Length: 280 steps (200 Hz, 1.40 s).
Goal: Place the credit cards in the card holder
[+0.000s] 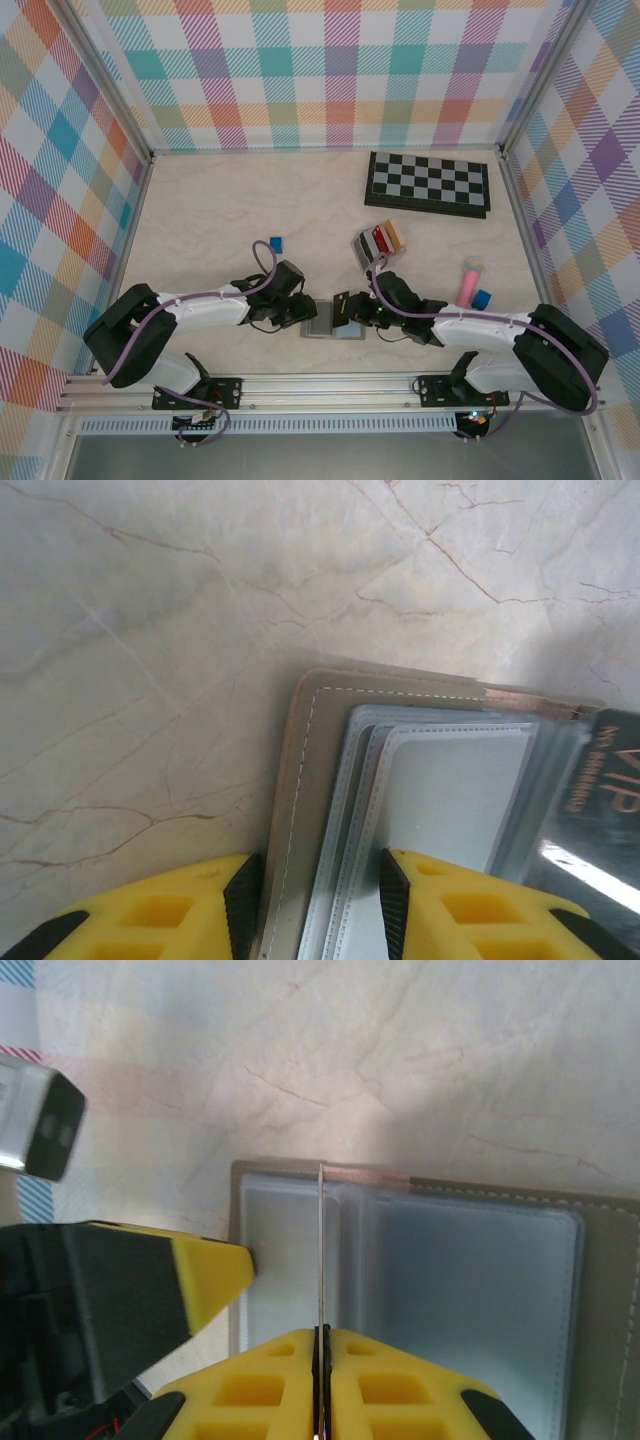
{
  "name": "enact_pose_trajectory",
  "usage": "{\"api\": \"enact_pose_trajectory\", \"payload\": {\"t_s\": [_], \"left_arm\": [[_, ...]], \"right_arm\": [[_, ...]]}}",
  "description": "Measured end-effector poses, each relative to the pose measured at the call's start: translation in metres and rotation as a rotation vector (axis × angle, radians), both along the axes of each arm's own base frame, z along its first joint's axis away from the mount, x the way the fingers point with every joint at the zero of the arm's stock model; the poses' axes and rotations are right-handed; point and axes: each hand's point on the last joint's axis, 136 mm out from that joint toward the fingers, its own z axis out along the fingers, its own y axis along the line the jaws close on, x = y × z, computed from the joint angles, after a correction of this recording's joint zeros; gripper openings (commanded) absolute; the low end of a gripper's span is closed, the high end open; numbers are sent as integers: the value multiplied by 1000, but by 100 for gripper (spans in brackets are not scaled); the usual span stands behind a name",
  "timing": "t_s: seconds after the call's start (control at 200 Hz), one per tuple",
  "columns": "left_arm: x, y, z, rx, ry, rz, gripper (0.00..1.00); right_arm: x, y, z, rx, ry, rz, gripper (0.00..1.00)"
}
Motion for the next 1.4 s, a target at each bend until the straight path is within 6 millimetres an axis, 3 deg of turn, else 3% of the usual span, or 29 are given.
{"api": "enact_pose_trajectory", "payload": {"t_s": [0.13,0.675,0.98,1.4], "left_arm": [[0,0,0,-2,6,12,39],[1,0,0,-7,17,37,38],[1,0,0,-7,17,40,38],[1,0,0,-5,15,40,38]], "right_arm": [[-3,2,-10,-19,15,3,10],[-8,14,-14,27,26,2,10],[-9,21,-27,17,52,1,11],[-12,19,-13,19,42,16,10]]}}
